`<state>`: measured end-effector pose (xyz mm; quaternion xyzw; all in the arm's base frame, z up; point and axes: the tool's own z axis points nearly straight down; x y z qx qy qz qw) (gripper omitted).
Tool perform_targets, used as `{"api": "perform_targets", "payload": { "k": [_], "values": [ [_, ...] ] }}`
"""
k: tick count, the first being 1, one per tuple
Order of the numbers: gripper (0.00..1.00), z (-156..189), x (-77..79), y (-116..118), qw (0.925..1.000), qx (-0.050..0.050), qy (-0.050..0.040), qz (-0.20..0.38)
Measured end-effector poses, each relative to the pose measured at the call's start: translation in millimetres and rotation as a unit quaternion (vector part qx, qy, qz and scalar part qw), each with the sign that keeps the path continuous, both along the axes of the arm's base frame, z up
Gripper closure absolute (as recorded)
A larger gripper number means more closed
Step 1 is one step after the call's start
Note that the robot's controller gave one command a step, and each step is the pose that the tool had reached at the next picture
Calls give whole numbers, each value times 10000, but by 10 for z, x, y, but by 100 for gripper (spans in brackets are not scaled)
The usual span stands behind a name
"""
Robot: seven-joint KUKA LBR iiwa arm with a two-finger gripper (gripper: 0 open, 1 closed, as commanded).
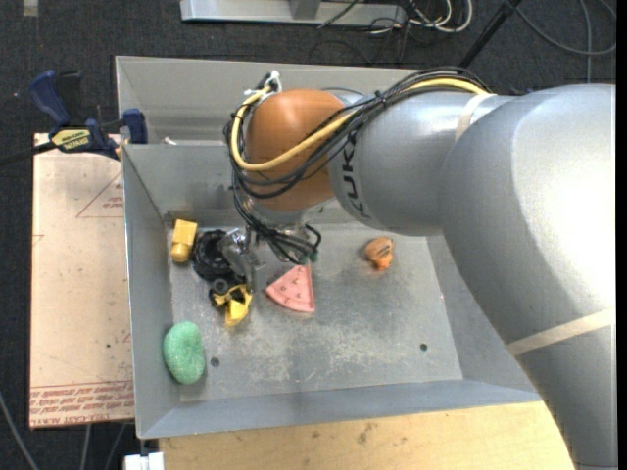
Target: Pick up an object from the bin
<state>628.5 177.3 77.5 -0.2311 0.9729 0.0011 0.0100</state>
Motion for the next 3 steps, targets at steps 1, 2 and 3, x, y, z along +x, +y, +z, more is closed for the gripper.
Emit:
{"api": "perform_targets", "payload": {
  "k": [1, 2, 3],
  "values": [
    [0, -36, -36, -6, 10000, -18, 68, 7],
    [100, -9, -9, 9, 10000, 11, 9, 3],
    [0, -51, -49, -13, 9999, -29, 96, 11]
  ]
}}
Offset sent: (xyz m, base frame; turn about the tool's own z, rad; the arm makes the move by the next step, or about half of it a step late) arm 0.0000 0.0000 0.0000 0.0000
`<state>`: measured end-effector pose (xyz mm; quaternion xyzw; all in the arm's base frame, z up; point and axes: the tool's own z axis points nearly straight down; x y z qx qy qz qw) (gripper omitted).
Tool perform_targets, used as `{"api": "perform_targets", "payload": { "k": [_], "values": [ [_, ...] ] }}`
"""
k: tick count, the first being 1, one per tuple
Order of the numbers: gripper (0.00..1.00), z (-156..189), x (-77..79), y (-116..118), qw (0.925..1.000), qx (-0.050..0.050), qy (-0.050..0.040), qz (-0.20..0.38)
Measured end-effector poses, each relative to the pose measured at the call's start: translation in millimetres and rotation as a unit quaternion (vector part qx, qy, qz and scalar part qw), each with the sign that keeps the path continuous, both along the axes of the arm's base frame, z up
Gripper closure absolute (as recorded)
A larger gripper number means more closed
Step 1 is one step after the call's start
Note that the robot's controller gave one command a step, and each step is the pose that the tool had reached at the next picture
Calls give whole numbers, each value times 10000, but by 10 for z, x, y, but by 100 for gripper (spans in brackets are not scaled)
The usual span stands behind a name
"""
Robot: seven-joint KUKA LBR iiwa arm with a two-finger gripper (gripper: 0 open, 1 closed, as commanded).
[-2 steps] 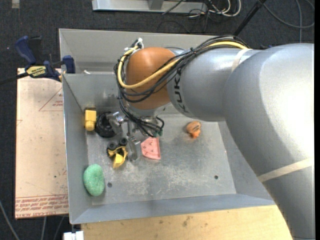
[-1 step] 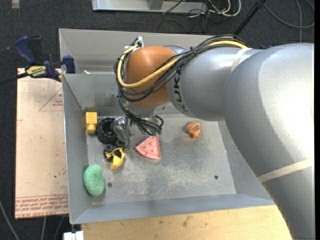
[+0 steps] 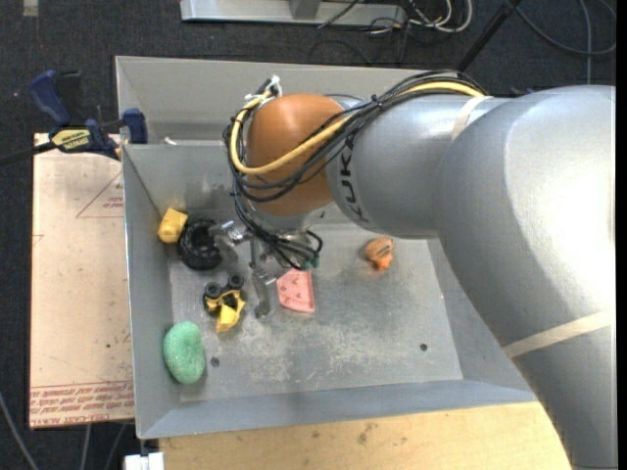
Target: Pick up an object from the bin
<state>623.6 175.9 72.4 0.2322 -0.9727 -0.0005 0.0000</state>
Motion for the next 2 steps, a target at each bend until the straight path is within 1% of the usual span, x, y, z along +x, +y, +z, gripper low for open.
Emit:
{"api": "perform_targets", "payload": {
  "k": [1, 2],
  "values": [
    [0, -1, 2, -2, 10000, 3, -7, -4],
    [0, 10, -248, 104, 9990, 7, -48, 439]
  ]
}}
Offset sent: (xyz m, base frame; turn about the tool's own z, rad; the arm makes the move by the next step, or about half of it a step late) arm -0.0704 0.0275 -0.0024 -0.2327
